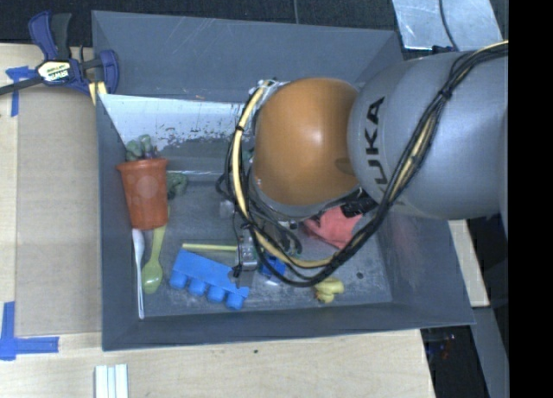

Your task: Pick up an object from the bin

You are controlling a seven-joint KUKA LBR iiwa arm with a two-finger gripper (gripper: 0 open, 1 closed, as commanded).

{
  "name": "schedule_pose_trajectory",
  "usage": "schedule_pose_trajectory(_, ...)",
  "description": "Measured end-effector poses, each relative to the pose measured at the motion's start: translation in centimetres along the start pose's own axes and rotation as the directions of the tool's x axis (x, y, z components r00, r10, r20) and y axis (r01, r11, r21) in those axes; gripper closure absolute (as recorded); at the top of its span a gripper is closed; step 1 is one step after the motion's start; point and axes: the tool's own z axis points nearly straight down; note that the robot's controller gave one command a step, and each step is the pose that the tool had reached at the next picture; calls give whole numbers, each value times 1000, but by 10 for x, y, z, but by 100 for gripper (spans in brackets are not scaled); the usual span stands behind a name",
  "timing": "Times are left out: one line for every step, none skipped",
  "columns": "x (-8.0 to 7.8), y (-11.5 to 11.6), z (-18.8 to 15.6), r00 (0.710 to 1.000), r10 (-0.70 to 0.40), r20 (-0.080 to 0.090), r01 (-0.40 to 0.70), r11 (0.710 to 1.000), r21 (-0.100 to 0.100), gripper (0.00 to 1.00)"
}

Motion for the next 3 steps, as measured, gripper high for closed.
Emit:
schedule_pose_trajectory(-2, -1, -4, 1000, 3, 8, -3, 1000, -2, 0)
schedule_pose_trajectory(-14, -34, 73, 999, 47, 13, -47, 999, -4, 0)
schedule_pose_trajectory(7, -37, 125, 1000, 25, 18, -25, 1000, -6, 0)
